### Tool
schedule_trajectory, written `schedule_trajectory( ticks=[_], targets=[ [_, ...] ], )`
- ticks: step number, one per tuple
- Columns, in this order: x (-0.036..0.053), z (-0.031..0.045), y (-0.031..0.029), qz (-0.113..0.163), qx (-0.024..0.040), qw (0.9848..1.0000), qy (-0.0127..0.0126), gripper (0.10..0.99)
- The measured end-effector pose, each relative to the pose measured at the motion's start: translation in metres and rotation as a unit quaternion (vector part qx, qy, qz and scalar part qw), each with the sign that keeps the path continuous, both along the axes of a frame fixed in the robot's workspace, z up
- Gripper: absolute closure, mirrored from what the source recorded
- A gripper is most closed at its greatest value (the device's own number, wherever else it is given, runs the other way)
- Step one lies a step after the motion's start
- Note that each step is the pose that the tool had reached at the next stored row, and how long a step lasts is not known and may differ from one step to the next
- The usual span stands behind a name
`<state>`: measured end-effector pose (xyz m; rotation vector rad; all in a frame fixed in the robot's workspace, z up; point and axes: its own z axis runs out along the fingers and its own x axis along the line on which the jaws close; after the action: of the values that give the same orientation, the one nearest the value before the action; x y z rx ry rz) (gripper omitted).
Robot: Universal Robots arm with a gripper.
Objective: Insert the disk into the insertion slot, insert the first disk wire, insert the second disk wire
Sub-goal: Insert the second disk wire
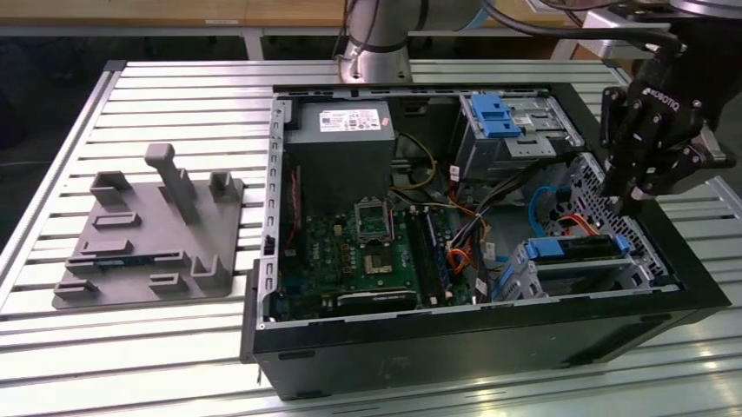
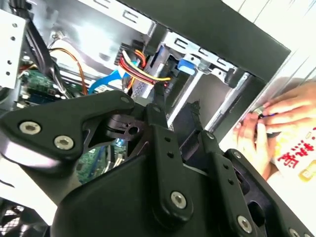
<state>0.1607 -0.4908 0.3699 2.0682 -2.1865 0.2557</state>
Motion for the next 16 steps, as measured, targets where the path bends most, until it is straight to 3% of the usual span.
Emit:
schedule_trajectory(
  ticks=[2,7,12,14,16],
  targets=[
    [-0.0017,-0.0008,0.0053,0.002,-0.0018,1.0000,0.0000,0.729],
    [-0.0174,-0.0012,0.0137,0.002,-0.0071,1.0000,0.0000,0.729],
    [-0.0234,-0.0012,0.0280,0.003,-0.0126,0.9999,0.0000,0.729],
    [-0.0256,-0.0013,0.0299,0.006,-0.0188,0.9998,-0.0001,0.729],
    [-0.0276,-0.0012,0.0301,0.012,-0.0305,0.9995,-0.0001,0.729]
  ],
)
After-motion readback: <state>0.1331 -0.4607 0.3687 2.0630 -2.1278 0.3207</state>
